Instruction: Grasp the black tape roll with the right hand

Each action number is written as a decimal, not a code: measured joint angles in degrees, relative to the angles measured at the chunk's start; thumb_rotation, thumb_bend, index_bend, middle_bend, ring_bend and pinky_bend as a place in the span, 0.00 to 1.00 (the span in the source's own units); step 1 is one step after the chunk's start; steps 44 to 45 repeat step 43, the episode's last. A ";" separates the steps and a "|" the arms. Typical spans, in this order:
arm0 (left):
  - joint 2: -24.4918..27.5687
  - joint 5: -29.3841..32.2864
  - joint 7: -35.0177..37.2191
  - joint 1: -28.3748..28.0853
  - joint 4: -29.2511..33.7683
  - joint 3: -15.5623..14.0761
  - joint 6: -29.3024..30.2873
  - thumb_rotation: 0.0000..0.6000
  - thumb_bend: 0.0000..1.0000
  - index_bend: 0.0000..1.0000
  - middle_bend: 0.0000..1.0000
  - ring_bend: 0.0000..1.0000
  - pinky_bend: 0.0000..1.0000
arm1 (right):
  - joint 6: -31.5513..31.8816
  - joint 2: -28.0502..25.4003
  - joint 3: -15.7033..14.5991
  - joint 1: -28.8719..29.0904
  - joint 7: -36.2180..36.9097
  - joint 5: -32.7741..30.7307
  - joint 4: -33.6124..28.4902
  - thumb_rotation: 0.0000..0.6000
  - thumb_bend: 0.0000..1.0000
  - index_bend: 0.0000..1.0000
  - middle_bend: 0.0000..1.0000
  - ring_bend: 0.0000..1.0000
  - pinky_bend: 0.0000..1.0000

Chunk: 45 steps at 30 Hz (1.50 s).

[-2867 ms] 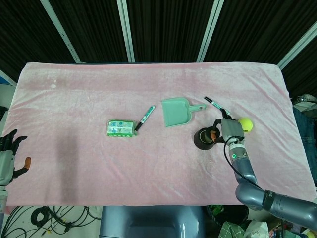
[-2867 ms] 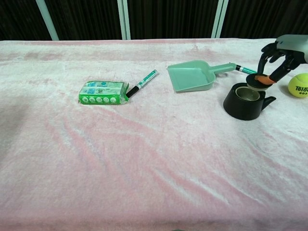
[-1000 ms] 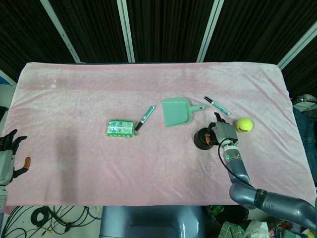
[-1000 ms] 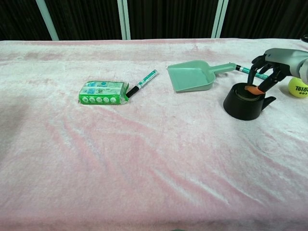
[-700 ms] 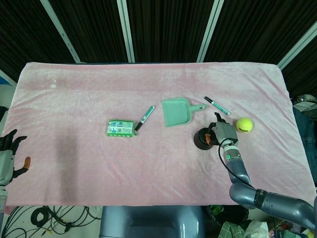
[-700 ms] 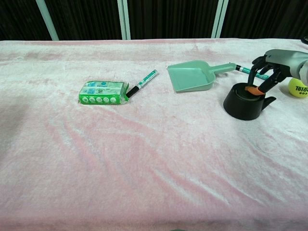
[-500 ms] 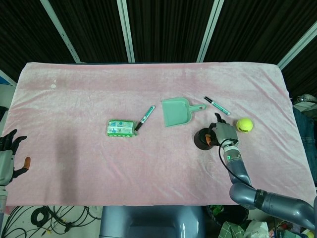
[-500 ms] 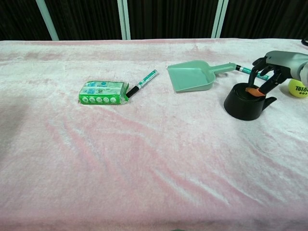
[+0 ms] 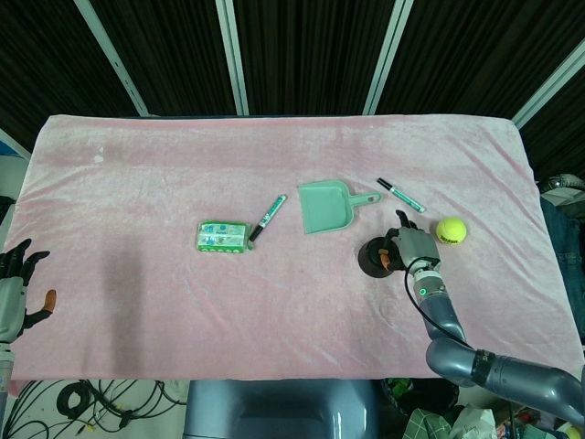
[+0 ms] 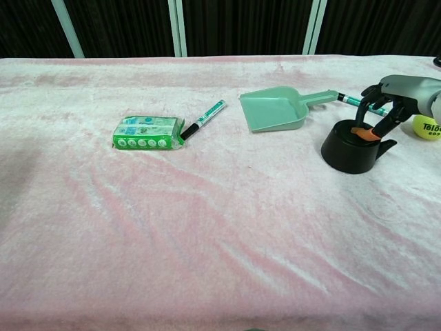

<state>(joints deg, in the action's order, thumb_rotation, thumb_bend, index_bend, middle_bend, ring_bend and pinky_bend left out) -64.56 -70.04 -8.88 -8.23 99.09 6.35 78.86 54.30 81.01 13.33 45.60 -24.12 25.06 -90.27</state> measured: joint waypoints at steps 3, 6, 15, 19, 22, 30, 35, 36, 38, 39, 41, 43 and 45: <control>0.00 0.05 -0.07 -0.03 -0.04 0.01 -0.04 1.00 0.44 0.17 0.00 0.00 0.00 | 0.23 -0.38 0.41 -0.22 0.86 0.64 -0.43 1.00 0.12 0.04 0.00 0.11 0.21; 0.05 0.04 -0.10 -0.06 -0.09 0.02 -0.08 1.00 0.44 0.17 0.00 0.00 0.00 | 0.54 -1.21 1.00 -0.72 2.24 1.68 -1.35 1.00 0.11 0.02 0.00 0.11 0.21; -0.36 -2.59 1.22 0.06 -1.27 0.31 1.91 1.00 0.44 0.17 0.00 0.00 0.00 | 3.43 -7.93 1.89 -4.70 6.67 9.10 -9.76 1.00 0.11 0.02 0.00 0.09 0.19; -0.75 -4.63 2.78 0.21 -2.12 0.33 3.11 1.00 0.44 0.17 0.00 0.00 0.00 | 6.25 -12.65 0.59 -8.36 8.22 14.48 -16.19 1.00 0.12 0.02 0.00 0.10 0.19; -1.07 -6.73 4.44 0.31 -3.17 0.11 3.89 1.00 0.44 0.17 0.00 0.00 0.00 | 8.82 -15.63 -1.22 -11.87 9.92 19.95 -19.95 1.00 0.12 0.02 0.00 0.10 0.19; -2.05 -9.35 5.90 0.76 -5.10 -0.24 5.93 1.00 0.44 0.17 0.00 0.00 0.00 | 21.80 -18.56 -9.91 -23.21 10.58 40.30 -21.66 1.00 0.12 0.02 0.00 0.10 0.19; -1.72 -9.03 6.38 0.96 -4.61 -0.33 5.61 1.00 0.44 0.17 0.00 0.00 0.00 | 32.70 -15.09 -14.93 -30.85 9.16 50.23 -14.58 1.00 0.12 0.02 0.00 0.10 0.19; -1.71 -9.02 6.30 0.97 -4.59 -0.33 5.60 1.00 0.44 0.17 0.00 0.00 0.00 | 34.08 -14.17 -15.48 -31.97 9.08 51.22 -12.96 1.00 0.12 0.02 0.00 0.10 0.19; -1.71 -8.98 6.09 0.98 -4.54 -0.37 5.50 1.00 0.44 0.17 0.00 0.00 0.00 | 36.65 -11.92 -16.52 -34.38 8.82 53.17 -9.32 1.00 0.12 0.02 0.00 0.10 0.19; -1.70 -8.94 6.00 0.99 -4.49 -0.41 5.41 1.00 0.44 0.17 0.00 0.00 0.00 | 37.43 -10.96 -16.85 -35.28 8.66 53.84 -7.92 1.00 0.12 0.02 0.00 0.10 0.19; -1.67 -8.96 5.72 1.00 -4.41 -0.49 5.34 1.00 0.44 0.17 0.00 0.00 0.00 | 38.50 -9.00 -17.34 -36.92 8.19 54.99 -5.29 1.00 0.12 0.02 0.00 0.10 0.19; -1.67 -9.20 5.30 1.04 -4.41 -0.58 5.50 1.00 0.44 0.17 0.00 0.00 0.00 | 38.98 -7.59 -17.40 -37.83 7.71 55.59 -3.53 1.00 0.12 0.02 0.00 0.10 0.19; -1.67 -9.20 5.30 1.04 -4.41 -0.58 5.50 1.00 0.44 0.17 0.00 0.00 0.00 | 38.98 -7.59 -17.40 -37.83 7.71 55.59 -3.53 1.00 0.12 0.02 0.00 0.10 0.19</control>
